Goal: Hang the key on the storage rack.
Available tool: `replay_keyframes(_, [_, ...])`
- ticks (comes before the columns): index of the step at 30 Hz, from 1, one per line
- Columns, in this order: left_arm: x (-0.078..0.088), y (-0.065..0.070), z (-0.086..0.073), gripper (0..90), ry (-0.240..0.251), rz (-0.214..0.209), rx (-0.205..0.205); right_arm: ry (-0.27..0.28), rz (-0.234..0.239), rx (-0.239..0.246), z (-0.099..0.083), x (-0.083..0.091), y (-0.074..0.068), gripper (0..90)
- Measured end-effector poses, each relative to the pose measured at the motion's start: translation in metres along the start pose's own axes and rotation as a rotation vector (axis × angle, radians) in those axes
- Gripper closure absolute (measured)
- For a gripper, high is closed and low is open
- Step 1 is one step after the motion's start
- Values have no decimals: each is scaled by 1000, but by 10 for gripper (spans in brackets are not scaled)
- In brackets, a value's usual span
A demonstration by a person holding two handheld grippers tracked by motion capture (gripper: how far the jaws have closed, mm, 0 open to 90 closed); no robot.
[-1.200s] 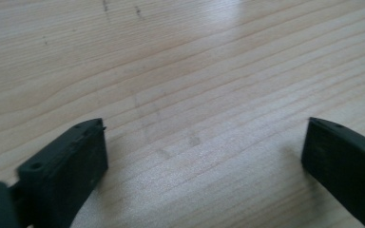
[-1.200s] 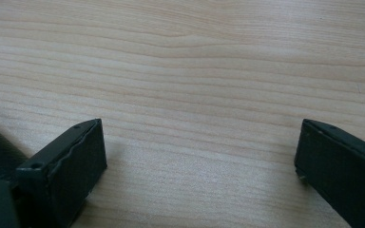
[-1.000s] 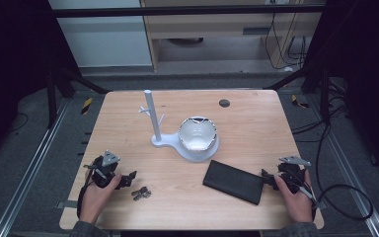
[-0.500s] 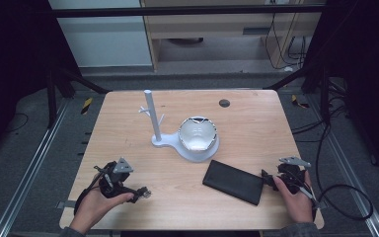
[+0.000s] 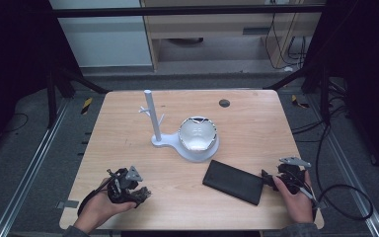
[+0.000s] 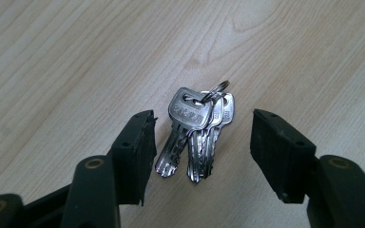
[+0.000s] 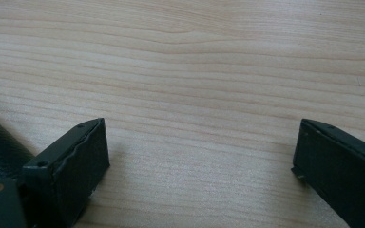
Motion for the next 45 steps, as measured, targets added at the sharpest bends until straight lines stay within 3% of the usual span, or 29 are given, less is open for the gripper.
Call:
replay_keyframes(6, [-7, -7, 0, 407, -7, -1, 8, 0, 0, 0, 0, 0, 0, 47])
replay_keyframes(10, [-10, -7, -1, 406, -23, -31, 11, 0, 1, 0, 0, 0, 0, 47])
replay_keyframes(21, [-16, -9, -1, 387, -37, -42, 9, 1, 1, 0, 0, 0, 0, 49])
replay_keyframes(32, [-12, -5, -2, 607, -60, -20, -30, 2, -2, 3, 0, 0, 0, 53])
replay_keyframes(39, [-11, 0, -3, 815, -86, -10, -33, 4, -2, 6, 0, 0, 0, 59])
replay_keyframes(45, [-9, 2, -2, 829, -83, -11, -14, 3, 1, -1, 0, 1, -1, 62])
Point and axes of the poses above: each handheld gripper's, and its own axes: x roughly backward along the jaws, z roughly out of its top, y roughly to its right, the point moved 9 cm from there along -x, roughly forward along the jaws
